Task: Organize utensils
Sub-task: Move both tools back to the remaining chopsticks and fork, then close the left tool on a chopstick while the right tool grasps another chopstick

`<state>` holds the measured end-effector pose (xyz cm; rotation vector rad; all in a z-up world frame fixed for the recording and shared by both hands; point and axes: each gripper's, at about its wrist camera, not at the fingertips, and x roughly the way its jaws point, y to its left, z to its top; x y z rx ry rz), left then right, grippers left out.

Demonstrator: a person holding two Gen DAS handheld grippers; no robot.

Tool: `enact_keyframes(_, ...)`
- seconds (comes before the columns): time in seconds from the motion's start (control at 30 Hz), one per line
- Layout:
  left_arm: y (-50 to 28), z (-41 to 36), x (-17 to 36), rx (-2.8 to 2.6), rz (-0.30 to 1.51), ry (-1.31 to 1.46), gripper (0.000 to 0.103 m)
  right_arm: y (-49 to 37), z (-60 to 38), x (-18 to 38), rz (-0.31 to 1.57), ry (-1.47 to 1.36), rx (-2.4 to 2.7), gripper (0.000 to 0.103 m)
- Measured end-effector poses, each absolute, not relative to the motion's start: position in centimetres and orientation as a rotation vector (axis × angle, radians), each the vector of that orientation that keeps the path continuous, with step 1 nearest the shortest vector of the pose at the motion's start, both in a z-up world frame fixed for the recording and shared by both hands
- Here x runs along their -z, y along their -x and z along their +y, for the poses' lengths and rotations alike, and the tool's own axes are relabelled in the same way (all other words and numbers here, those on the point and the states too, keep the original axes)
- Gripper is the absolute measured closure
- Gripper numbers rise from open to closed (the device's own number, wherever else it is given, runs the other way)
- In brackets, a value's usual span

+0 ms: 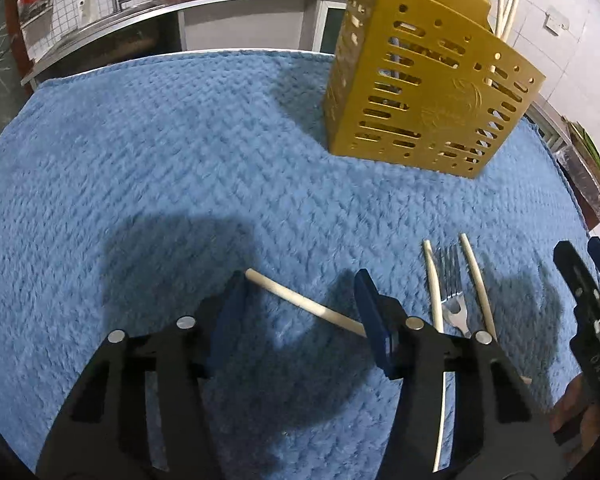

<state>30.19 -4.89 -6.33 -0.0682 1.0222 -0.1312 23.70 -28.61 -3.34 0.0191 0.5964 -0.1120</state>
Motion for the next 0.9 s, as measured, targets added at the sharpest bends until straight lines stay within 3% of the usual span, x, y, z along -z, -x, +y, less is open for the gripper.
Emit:
enact_keyframes(0.03, -30.4, -5.0, 6.4, 0.14, 1.024, 0.067, 0.065, -23.7, -28.6, 3.4, 0.598, -0.019, 0.113, 0.016)
enact_keyframes(0.1, -30.6, -5.0, 6.5, 0.14, 1.025, 0.048, 0.072, -23.7, -28.7, 3.4, 0.6, -0.02, 0.115, 0.016)
enact_keyframes(0.17, -30.6, -4.7, 6.5, 0.138, 1.023, 0.039, 0.086, -23.7, -28.8, 3.4, 0.606, -0.028, 0.113, 0.016)
enact_keyframes(0.27, -30.9, -4.1, 6.4, 0.16, 1.023, 0.056, 0.095, -24.0, -28.9, 3.6, 0.627, -0.046, 0.099, 0.016)
enact_keyframes(0.6, -29.8, -5.7, 6.0, 0.245, 1.012, -0.027, 0.095, -25.4, -26.5, 5.1, 0.748, -0.041, 0.015, 0.019)
enact_keyframes(0.67, -29.3, -6.3, 5.8, 0.258, 1.001, -0.055, 0.095, -25.9, -25.8, 5.5, 0.778, -0.038, 0.0, 0.035)
enact_keyframes(0.77, -29.1, -6.8, 6.1, 0.26, 1.002, -0.08, 0.095, -26.7, -24.8, 6.3, 0.833, -0.011, -0.022, 0.051)
enact_keyframes(0.9, -29.5, -6.5, 6.5, 0.275, 1.019, -0.051, 0.095, -27.2, -23.8, 6.4, 0.849, 0.0, -0.041, 0.054)
